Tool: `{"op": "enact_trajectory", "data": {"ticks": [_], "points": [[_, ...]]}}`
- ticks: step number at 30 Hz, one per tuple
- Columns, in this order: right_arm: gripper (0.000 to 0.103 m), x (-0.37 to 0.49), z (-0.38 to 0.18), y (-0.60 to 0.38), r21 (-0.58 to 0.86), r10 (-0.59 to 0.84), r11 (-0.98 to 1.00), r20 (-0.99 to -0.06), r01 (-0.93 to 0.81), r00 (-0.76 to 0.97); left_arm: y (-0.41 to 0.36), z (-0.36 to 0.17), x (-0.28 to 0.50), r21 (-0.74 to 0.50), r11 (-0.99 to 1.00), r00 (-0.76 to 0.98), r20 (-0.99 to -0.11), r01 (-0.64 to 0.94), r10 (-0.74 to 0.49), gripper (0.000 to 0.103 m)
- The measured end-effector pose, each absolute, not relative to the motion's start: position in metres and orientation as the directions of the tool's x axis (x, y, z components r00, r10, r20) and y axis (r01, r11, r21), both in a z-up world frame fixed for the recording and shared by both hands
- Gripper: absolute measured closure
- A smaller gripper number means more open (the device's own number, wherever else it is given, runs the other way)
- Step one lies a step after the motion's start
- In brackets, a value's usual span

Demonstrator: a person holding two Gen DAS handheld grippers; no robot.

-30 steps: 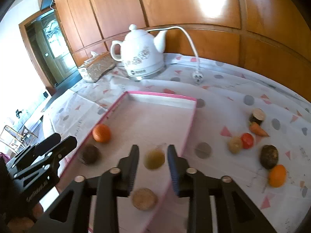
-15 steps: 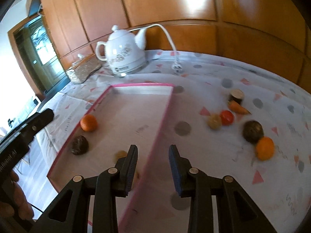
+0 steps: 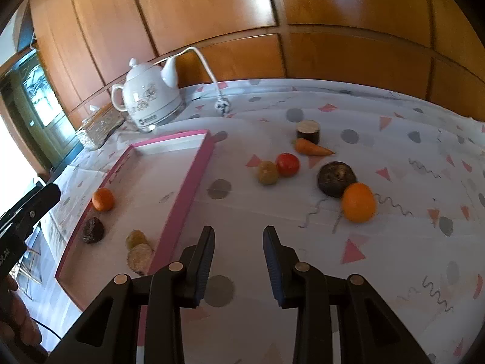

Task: Organize fruits
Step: 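Move both open tools back toward the remaining produce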

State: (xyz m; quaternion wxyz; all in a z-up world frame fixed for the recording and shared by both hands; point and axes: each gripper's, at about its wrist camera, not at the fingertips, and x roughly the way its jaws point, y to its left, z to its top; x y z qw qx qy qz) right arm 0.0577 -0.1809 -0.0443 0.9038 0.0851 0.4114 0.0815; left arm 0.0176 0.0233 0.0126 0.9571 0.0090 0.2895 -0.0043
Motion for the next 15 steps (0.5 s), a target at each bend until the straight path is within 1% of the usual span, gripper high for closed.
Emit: {"op": "enact_trajectory", "data": {"ticks": [11,15], "points": [[0.07,0.052,-0.052,-0.216,0.219,0.163,0.976,-0.734,0.003,0.659,0.001,0.008,0.018,0.045,0.996,0.819,-0.573,0.075,-0.036,0.047],[0.07,0.049,-0.056,-0.233,0.206,0.126,0.977,-0.74,0.044,0.66,-0.009,0.003,0.022,0.033,0.993,0.795,-0.602,0.115,-0.072,0.046]]}}
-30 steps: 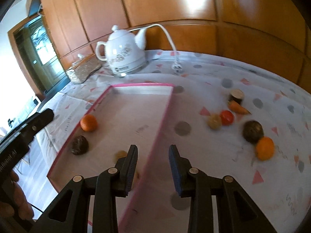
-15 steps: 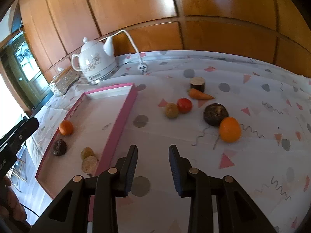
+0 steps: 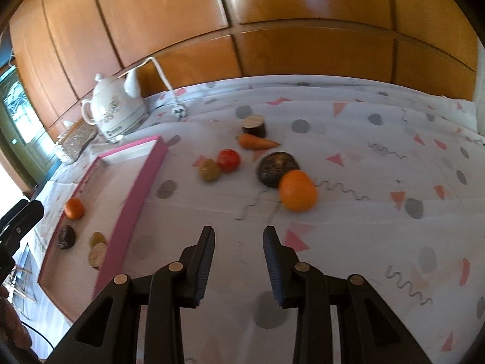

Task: Organize fruits
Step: 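Move both open tools back toward the remaining produce, then grasp an orange with the right tool while the left tool grasps the yellow-green fruit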

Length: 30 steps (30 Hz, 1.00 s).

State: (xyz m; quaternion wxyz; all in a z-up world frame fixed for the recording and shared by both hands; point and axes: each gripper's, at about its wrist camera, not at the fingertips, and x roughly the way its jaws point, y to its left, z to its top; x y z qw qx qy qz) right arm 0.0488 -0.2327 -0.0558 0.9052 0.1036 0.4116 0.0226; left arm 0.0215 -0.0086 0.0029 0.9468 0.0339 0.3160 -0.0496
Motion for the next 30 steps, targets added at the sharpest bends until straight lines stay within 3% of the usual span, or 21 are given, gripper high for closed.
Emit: {"op": "enact_trajectory", "data": {"ticks": [9,17,22,29,30], "points": [[0.067,0.042,-0.071,-0.271,0.193,0.056,0.97,-0.769,0.147,0.637,-0.037,-0.015,0.027,0.001,0.976,0.729,-0.666,0.217,-0.161,0.046],[0.066,0.056,-0.074,-0.275,0.176,0.053,0.975,-0.772,0.132,0.634,-0.052,-0.023,0.029,-0.01,0.962,0.696,-0.688,0.274,-0.206,0.046],[0.057,0.073,-0.071,-0.271,0.18,0.064,0.977,-0.763,0.117,0.643,-0.055,-0.027,0.033,-0.02,0.958,0.679,-0.701,0.287,-0.218,0.046],[0.058,0.098,-0.08,-0.266,0.147,0.042,0.982,-0.778,0.117,0.627,-0.062,-0.03,0.048,-0.06,0.954,0.651,-0.718,0.295,-0.247,0.046],[0.068,0.1,-0.082,-0.266,0.141,0.038,0.983,-0.781,0.118,0.623,-0.064,-0.03,0.051,-0.068,0.953,0.645,-0.721,0.296,-0.252,0.046]]}}
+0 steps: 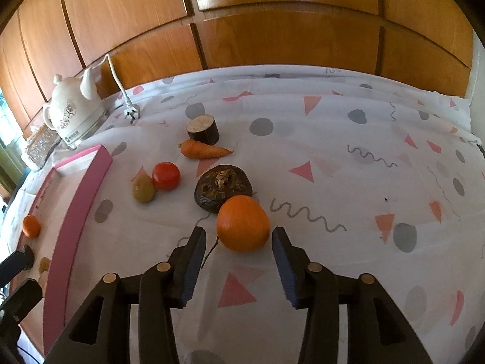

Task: Organize fruits
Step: 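Grasp an orange with the right tool while the left tool grasps the yellow-green fruit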

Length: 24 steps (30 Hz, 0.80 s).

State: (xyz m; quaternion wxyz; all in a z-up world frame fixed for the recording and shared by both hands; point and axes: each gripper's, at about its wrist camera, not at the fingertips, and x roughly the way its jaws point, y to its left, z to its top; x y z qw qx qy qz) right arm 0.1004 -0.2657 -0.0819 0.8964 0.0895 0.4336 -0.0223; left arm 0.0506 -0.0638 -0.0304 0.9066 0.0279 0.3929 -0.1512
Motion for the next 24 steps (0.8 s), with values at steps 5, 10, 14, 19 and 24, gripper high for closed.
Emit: {"op": "enact_trajectory", "data": {"ticks": [5,10,14,19,24], "points": [[0.069,0.097,-0.082,-0.269,0.103,0.007,0.988,-0.777,0.117,0.629,-0.075,-0.031,0.071,-0.107,0.951,0.618,-0.738,0.291,-0.272,0.046],[0.069,0.091,-0.082,-0.277,0.082,-0.025,0.987,-0.776,0.14,0.63,-0.088,-0.034,0.097,-0.146,0.947,0.582,-0.758,0.287,-0.294,0.054],[0.069,0.088,-0.082,-0.278,0.088,-0.018,0.987,-0.774,0.135,0.633,-0.099,-0.042,0.121,-0.146,0.949,0.557,-0.78,0.281,-0.285,0.06],[0.069,0.088,-0.082,-0.278,0.087,-0.014,0.988,-0.77,0.127,0.638,-0.11,-0.053,0.146,-0.121,0.951,0.537,-0.801,0.286,-0.264,0.06],[0.069,0.088,-0.083,-0.279,0.092,-0.009,0.988,-0.766,0.123,0.643,-0.117,-0.067,0.164,-0.123,0.949,0.503,-0.824,0.292,-0.261,0.06]]}}
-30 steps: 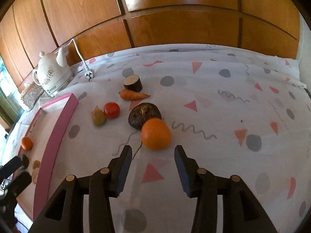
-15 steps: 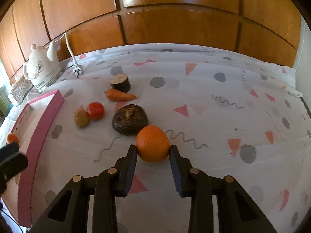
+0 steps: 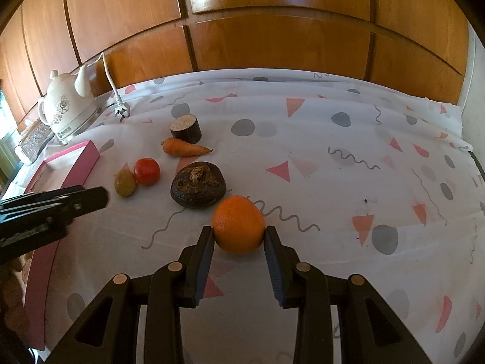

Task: Organize fruits
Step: 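Grasp an orange with the right tool while the left tool grasps the yellow-green fruit, then carry both fruits into the pink tray and open both tools to release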

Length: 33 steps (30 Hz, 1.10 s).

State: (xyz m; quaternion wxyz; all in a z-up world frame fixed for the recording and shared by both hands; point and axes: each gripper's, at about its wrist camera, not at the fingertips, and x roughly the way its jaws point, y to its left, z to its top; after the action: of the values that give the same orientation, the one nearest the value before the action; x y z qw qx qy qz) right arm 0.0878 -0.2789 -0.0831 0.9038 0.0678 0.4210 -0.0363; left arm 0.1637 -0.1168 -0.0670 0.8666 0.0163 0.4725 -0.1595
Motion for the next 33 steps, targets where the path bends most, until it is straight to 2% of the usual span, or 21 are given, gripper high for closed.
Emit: {"op": "enact_trajectory", "data": {"ticks": [10,11,13,19,29,33], "points": [[0.069,0.087,-0.084,-0.28,0.106,0.001,0.987,-0.755,0.122,0.656,-0.135,-0.082,0.185,-0.117,0.941,0.479,-0.837,0.318,-0.266,0.06],[0.069,0.087,-0.084,-0.28,0.107,0.001,0.987,-0.755,0.122,0.656,-0.136,-0.082,0.187,-0.114,0.94,0.48,-0.836,0.323,-0.266,0.062],[0.069,0.087,-0.084,-0.28,0.106,0.001,0.987,-0.755,0.121,0.656,-0.138,-0.083,0.188,-0.113,0.939,0.485,-0.833,0.326,-0.268,0.076],[0.069,0.087,-0.086,-0.281,0.111,0.011,0.987,-0.763,0.114,0.646,-0.134,-0.082,0.174,-0.138,0.938,0.492,-0.822,0.319,-0.288,0.077],[0.069,0.081,-0.085,-0.278,0.1,0.004,0.988,-0.768,0.114,0.64,-0.13,-0.084,0.106,-0.141,0.929,0.51,-0.802,0.343,-0.31,0.077],[0.07,0.069,-0.084,-0.278,0.092,-0.004,0.989,-0.771,0.117,0.636,-0.134,-0.088,0.087,-0.101,0.925,0.544,-0.783,0.366,-0.301,0.077]]}}
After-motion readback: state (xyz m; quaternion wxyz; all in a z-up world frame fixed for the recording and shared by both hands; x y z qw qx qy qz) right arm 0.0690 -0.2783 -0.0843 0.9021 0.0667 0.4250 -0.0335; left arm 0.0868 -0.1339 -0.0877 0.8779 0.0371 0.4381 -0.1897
